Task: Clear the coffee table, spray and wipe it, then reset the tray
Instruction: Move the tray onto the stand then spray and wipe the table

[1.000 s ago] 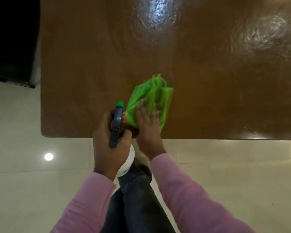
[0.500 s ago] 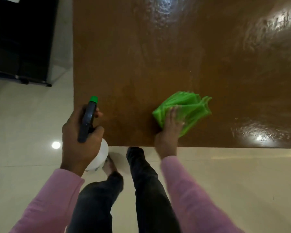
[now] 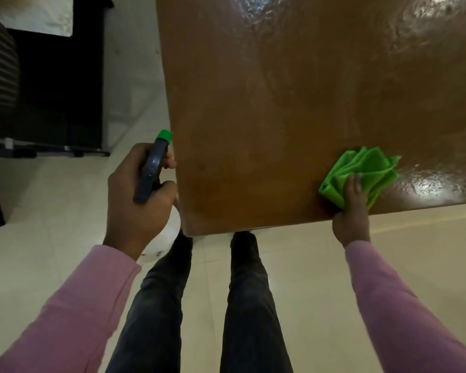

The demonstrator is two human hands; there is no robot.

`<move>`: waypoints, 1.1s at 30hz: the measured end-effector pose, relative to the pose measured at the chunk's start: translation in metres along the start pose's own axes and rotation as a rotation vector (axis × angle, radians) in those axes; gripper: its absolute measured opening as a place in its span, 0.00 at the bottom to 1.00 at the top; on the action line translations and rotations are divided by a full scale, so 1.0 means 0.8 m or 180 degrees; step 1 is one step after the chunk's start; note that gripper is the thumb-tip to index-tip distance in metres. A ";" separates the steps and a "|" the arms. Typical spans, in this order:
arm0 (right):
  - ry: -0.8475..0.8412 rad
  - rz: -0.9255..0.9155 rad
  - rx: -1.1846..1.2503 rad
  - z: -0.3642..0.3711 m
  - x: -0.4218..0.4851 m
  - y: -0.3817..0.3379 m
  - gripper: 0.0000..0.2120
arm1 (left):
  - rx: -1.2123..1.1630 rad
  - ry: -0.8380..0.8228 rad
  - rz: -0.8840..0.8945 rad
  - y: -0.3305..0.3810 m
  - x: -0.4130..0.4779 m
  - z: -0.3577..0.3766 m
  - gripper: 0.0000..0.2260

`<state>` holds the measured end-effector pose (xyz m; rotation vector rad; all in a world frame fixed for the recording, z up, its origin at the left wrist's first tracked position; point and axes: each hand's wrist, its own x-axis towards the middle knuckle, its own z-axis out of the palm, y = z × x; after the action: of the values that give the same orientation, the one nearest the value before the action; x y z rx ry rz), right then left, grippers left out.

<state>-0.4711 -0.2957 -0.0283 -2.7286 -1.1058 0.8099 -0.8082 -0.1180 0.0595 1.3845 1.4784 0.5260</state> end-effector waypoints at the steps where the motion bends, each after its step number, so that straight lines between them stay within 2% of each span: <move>1: 0.0150 0.0309 0.0271 0.004 0.008 -0.023 0.42 | -0.0031 -0.0008 -0.0011 -0.001 0.003 -0.006 0.15; 3: 0.0327 0.0607 0.0435 0.037 0.011 -0.096 0.41 | -0.0059 -0.0023 -0.0038 -0.004 0.008 -0.016 0.15; 4: 0.0221 0.0449 0.0361 0.062 0.001 -0.141 0.42 | -0.0065 -0.0018 -0.0063 -0.006 0.010 -0.021 0.15; 6: -0.0229 -0.0665 0.0150 0.117 -0.046 -0.225 0.40 | -0.0082 -0.0001 -0.0071 -0.010 0.014 -0.031 0.15; 8: -0.0974 -0.1867 -0.0274 0.155 -0.104 -0.279 0.33 | -0.0108 0.0002 -0.0012 -0.010 0.017 -0.042 0.15; 10: -0.1378 -0.2437 -0.0525 0.156 -0.117 -0.280 0.32 | -0.0146 -0.0018 -0.0010 -0.008 0.020 -0.052 0.15; 11: -0.1341 -0.2575 -0.0543 0.143 -0.106 -0.266 0.32 | -0.0162 -0.0024 0.0001 -0.007 0.022 -0.058 0.14; 13: -0.0878 -0.2380 -0.0644 0.109 -0.070 -0.223 0.33 | -0.0125 -0.0098 0.0003 -0.008 0.027 -0.064 0.14; 15: -0.0372 -0.1447 -0.0586 0.063 -0.013 -0.158 0.40 | -0.0070 -0.0179 -0.0062 -0.010 0.032 -0.065 0.15; 17: -0.0200 -0.0549 -0.0359 0.008 0.048 -0.107 0.44 | -0.0084 -0.0203 -0.0117 -0.012 0.040 -0.062 0.16; 19: 0.0028 0.0219 -0.0075 -0.020 0.093 -0.099 0.42 | -0.0091 -0.0206 -0.0146 -0.010 0.045 -0.053 0.16; 21: 0.0363 0.0685 0.0269 -0.002 0.107 -0.143 0.38 | -0.0132 -0.0188 -0.0172 -0.007 0.049 -0.040 0.16; 23: 0.0402 0.0529 0.0337 0.036 0.091 -0.208 0.40 | -0.0172 -0.0203 -0.0254 0.001 0.055 -0.027 0.17; 26: -0.0147 -0.0906 0.0120 0.097 0.024 -0.283 0.41 | -0.0191 -0.0223 -0.0236 0.012 0.069 -0.013 0.16; 28: -0.0649 -0.1879 -0.0184 0.106 -0.007 -0.289 0.36 | -0.0259 -0.0198 -0.0202 0.025 0.080 -0.005 0.14; 29: -0.0665 -0.2198 -0.0372 0.101 -0.003 -0.272 0.36 | -0.0286 -0.0188 -0.0182 0.032 0.088 -0.001 0.14; 30: -0.0596 -0.2308 -0.0547 0.092 0.008 -0.248 0.38 | -0.0287 -0.0176 -0.0172 0.038 0.095 0.001 0.13; 31: -0.0525 -0.2102 -0.0656 0.080 0.023 -0.217 0.40 | -0.0259 -0.0174 -0.0174 0.043 0.103 0.004 0.14; 33: -0.0361 -0.1186 -0.0618 0.045 0.058 -0.154 0.46 | -0.0170 -0.0183 -0.0169 0.051 0.117 0.009 0.15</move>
<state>-0.5379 -0.1786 -0.0462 -2.5178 -1.7322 0.8434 -0.7679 -0.0240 0.0567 1.3048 1.4408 0.4849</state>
